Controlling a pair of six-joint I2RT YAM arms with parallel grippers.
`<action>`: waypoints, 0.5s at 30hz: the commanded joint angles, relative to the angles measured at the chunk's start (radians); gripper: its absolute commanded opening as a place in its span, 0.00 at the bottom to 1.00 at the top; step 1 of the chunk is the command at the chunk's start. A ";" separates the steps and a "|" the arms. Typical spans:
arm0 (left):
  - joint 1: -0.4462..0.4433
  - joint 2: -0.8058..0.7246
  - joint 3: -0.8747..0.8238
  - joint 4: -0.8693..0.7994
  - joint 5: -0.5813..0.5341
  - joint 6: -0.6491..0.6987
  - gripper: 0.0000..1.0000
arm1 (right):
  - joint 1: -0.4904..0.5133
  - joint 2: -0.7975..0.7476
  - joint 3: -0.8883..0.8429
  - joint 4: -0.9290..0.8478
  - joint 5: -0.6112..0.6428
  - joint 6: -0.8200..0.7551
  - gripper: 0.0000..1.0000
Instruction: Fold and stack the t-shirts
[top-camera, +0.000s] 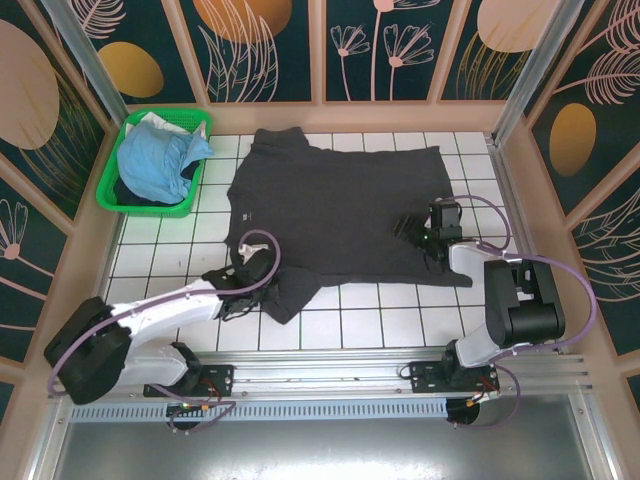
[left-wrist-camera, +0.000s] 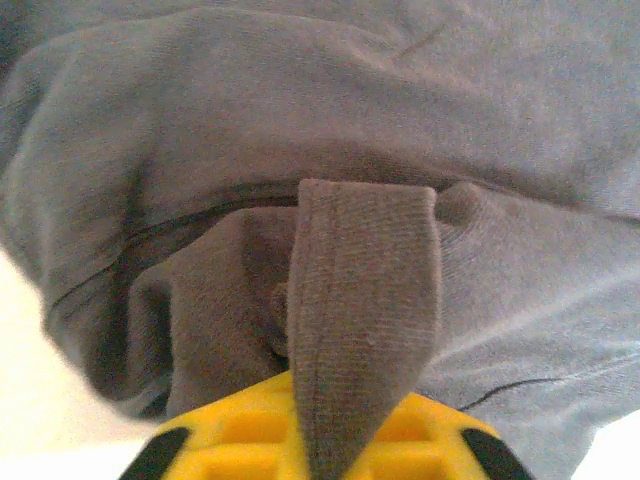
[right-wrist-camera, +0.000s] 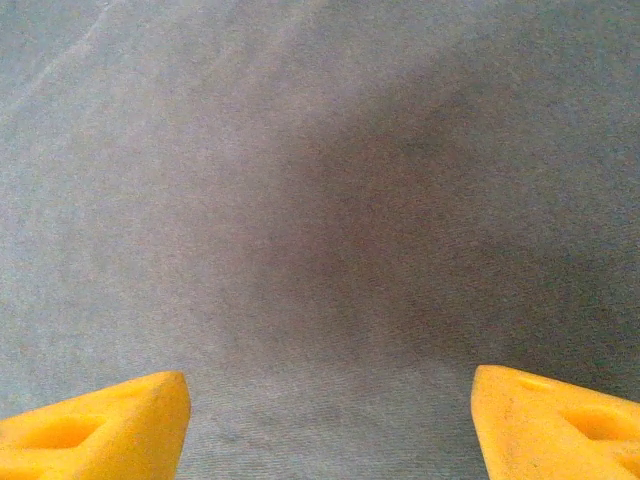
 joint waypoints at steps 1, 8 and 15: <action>0.005 -0.093 -0.062 -0.130 0.005 -0.095 0.02 | -0.026 -0.010 -0.019 0.019 -0.015 -0.017 0.75; 0.004 -0.265 -0.151 -0.148 0.067 -0.168 0.05 | -0.052 0.023 -0.012 0.007 -0.021 0.000 0.75; 0.003 -0.478 -0.185 -0.149 0.173 -0.205 0.16 | -0.106 0.057 -0.024 0.022 -0.058 0.035 0.74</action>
